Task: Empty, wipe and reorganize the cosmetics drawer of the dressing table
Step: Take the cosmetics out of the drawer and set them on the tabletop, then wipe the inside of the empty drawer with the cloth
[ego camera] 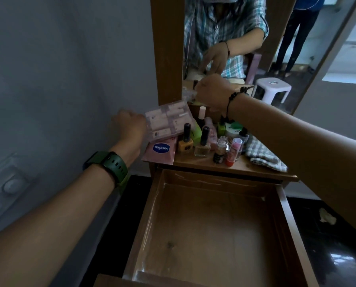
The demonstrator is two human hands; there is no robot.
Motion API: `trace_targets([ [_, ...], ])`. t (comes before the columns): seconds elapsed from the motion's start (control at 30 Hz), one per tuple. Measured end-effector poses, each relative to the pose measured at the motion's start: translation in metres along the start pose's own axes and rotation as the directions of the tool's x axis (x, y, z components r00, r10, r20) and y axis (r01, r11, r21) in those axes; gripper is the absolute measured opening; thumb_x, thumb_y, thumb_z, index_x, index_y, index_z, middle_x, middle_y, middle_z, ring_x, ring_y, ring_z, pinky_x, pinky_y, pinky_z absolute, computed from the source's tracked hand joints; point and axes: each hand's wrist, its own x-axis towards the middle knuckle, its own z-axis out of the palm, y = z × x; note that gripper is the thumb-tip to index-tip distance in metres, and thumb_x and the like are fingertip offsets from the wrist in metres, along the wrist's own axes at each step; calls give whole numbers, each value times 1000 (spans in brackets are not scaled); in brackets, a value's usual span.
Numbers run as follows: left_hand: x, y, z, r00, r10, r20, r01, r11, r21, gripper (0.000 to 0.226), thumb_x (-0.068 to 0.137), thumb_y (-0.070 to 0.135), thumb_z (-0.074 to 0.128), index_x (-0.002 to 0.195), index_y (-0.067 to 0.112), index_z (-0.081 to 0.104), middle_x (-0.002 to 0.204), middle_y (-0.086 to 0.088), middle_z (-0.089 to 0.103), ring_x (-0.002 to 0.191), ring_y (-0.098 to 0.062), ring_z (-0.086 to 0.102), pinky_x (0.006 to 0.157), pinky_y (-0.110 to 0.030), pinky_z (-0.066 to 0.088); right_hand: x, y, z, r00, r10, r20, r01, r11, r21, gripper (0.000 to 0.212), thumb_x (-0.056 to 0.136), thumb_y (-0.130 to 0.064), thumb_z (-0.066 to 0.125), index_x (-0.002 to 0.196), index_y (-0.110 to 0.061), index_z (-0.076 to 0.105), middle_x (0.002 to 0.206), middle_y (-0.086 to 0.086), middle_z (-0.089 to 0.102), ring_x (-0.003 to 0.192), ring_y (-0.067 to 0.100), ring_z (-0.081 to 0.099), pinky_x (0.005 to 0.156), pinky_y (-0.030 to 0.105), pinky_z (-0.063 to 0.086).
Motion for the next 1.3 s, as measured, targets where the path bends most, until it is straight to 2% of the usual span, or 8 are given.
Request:
trace_targets([
  [0.13, -19, 19, 7, 955, 292, -59, -289, 956, 47, 19, 91, 9, 49, 108, 12, 57, 90, 8, 54, 78, -4, 51, 59, -10, 43, -20, 27, -31, 968, 81, -238, -62, 994, 86, 32, 91, -8, 45, 120, -3, 57, 127, 15, 55, 114, 29, 54, 93, 34, 46],
  [0.37, -109, 30, 52, 799, 546, 250, -529, 837, -138, 29, 90, 1, 47, 78, 26, 57, 77, 5, 62, 68, -11, 60, 56, -22, 50, -58, 121, -50, 912, 311, -266, -296, 950, 96, 24, 86, -12, 52, 101, 0, 66, 106, 18, 65, 94, 31, 59, 78, 32, 49],
  [0.47, -139, 16, 83, 719, 502, 480, -546, 836, -56, 24, 90, -1, 46, 97, 10, 66, 93, -5, 69, 84, -17, 66, 64, -19, 51, -86, 153, -36, 932, 352, -82, -351, 936, 34, 21, 81, -11, 64, 101, -6, 66, 100, 13, 62, 87, 21, 53, 67, 25, 42],
  [0.6, -157, -2, 123, 662, 360, 658, -566, 815, 123, 39, 87, -6, 45, 123, 2, 57, 126, -14, 60, 119, -24, 55, 98, -24, 42, -114, 174, -16, 946, 291, 144, -278, 955, -107, 55, 81, -19, 67, 133, -15, 48, 128, 11, 56, 112, 25, 55, 88, 29, 44],
  [0.73, -160, -12, 149, 649, 290, 704, -602, 761, 242, 52, 83, -9, 43, 134, 0, 43, 144, -14, 42, 135, -25, 36, 109, -23, 27, -123, 181, -3, 971, 157, 180, -124, 976, -181, 69, 84, -27, 63, 144, -20, 29, 140, 13, 44, 126, 29, 45, 98, 31, 37],
  [0.93, -157, -22, 166, 637, 290, 714, -624, 738, 256, 52, 76, -9, 49, 128, 1, 48, 134, -14, 49, 125, -28, 45, 103, -27, 36, -118, 183, 15, 999, 46, -6, -47, 978, -204, 37, 85, -27, 60, 118, -10, 57, 134, 21, 40, 119, 36, 47, 91, 32, 39],
  [1.07, -156, -25, 160, 604, 358, 713, -666, 717, 204, 55, 77, -10, 47, 130, 4, 48, 134, -13, 52, 123, -28, 49, 102, -28, 37, -123, 186, 25, 978, 11, -207, -51, 981, -189, 10, 84, -16, 56, 88, -8, 55, 106, 16, 59, 95, 38, 58, 65, 30, 31],
  [1.3, -169, -32, 139, 546, 496, 675, -768, 619, 166, 53, 84, -2, 51, 136, 4, 41, 142, -13, 44, 135, -26, 37, 113, -25, 22, -172, 173, 20, 953, 40, -300, -52, 998, -30, 20, 78, -9, 60, 96, -2, 57, 88, 20, 65, 83, 38, 60, 65, 36, 41],
])
